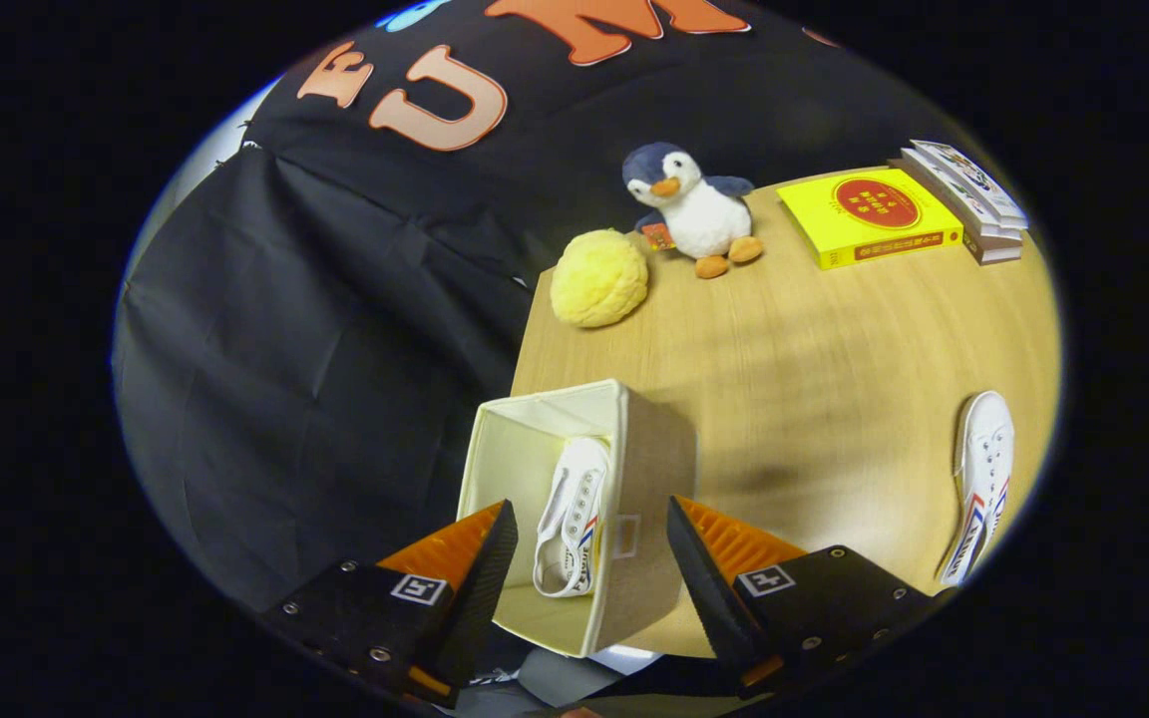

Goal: Open the storage box then place both shoes into the box .Put the left shoe in first, then the right shoe, with the right side of both shoes facing outward in a uniform manner.

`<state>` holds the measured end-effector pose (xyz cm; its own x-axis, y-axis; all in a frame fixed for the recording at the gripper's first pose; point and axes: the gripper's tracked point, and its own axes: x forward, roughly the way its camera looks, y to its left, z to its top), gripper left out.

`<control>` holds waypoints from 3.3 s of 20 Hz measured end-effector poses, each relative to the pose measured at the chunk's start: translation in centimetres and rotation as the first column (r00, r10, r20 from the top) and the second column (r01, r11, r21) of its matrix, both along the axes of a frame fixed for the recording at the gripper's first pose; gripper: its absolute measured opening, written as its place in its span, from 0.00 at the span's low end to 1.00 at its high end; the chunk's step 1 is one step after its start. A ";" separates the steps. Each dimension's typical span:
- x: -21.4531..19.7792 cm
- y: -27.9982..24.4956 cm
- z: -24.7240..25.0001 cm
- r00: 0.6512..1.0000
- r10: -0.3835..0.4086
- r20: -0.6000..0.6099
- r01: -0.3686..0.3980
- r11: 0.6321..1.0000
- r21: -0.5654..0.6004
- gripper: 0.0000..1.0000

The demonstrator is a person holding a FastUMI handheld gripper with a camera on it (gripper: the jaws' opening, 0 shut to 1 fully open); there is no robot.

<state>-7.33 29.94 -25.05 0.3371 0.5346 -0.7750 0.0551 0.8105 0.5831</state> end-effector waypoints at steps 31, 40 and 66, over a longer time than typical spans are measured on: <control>-15.6 -32.9 -14.9 0.988 -0.084 -0.126 0.008 0.862 -0.508 0.88; -14.2 -33.2 -17.5 0.995 0.000 -0.096 -0.050 0.851 -0.522 0.77; -10.1 -27.2 -14.2 0.981 -0.124 -0.151 0.097 0.980 -0.175 0.09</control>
<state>-17.48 2.70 -39.21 0.2506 0.3607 -0.8984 0.2313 0.8788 0.4174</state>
